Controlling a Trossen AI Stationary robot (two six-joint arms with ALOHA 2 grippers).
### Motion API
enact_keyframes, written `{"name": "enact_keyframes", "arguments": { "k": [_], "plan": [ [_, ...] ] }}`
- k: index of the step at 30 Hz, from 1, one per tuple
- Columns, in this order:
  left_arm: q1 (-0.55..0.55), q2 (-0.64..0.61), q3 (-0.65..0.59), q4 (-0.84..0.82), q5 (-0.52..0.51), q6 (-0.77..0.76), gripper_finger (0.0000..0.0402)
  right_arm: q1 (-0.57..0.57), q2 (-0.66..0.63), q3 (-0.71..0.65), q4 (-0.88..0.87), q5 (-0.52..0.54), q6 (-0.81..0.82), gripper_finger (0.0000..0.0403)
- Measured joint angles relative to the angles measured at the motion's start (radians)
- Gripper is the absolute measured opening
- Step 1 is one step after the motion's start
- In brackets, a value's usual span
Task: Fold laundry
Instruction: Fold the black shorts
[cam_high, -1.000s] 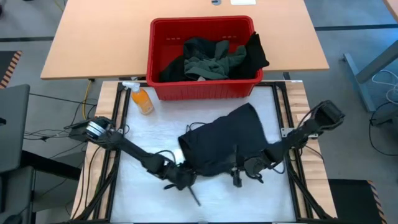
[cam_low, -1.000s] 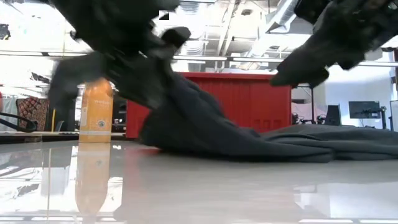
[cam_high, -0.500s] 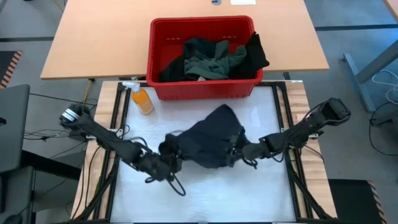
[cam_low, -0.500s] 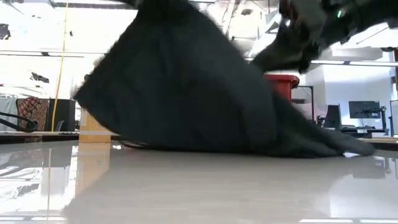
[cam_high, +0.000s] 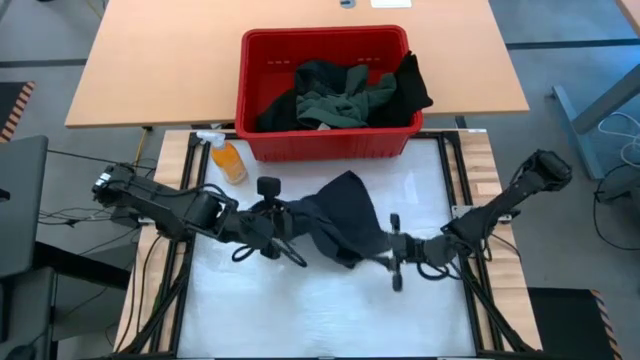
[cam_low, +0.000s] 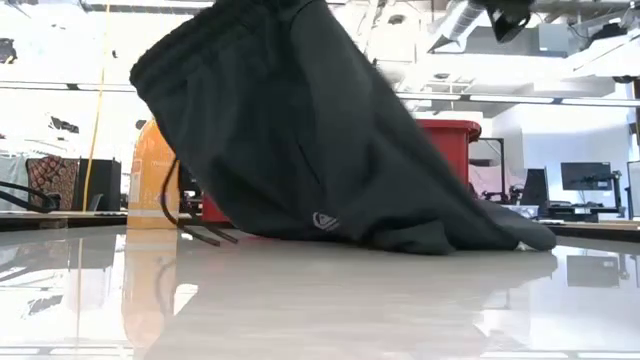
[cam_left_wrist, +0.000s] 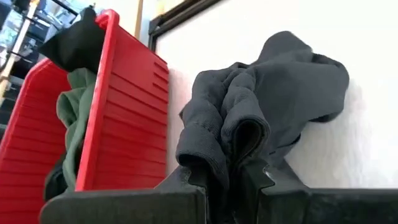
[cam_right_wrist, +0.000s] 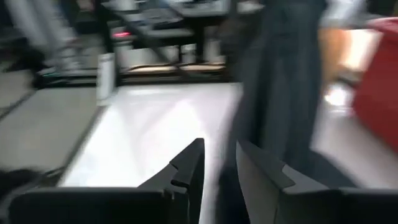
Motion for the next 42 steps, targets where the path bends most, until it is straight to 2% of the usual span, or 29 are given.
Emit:
{"name": "enact_keyframes", "arguments": {
  "k": [6, 12, 21, 31, 39, 42],
  "plan": [
    [0.053, 0.0, 0.045, 0.001, -0.006, 0.029, 0.0016, 0.033, 0.141, 0.0, 0.005, -0.03, 0.084, 0.0094],
    [0.105, -0.001, 0.137, -0.012, 0.004, 0.029, 0.0016, 0.018, 0.297, 0.0, 0.048, -0.03, 0.144, 0.0096],
    [0.143, 0.0, 0.145, -0.048, 0.044, 0.015, 0.0016, -0.002, 0.477, 0.0, 0.136, 0.012, 0.086, 0.0138],
    [0.143, 0.0, 0.145, -0.047, 0.045, 0.004, 0.0016, -0.117, 0.588, 0.0, 0.217, 0.033, 0.125, 0.0188],
    [0.143, 0.0, 0.145, -0.048, 0.045, -0.001, 0.0016, -0.165, 0.634, 0.002, 0.208, 0.032, 0.181, 0.0187],
    [0.143, 0.0, 0.145, -0.048, 0.043, -0.002, 0.0016, -0.182, 0.676, 0.002, 0.213, 0.041, 0.22, 0.0154]
  ]
}}
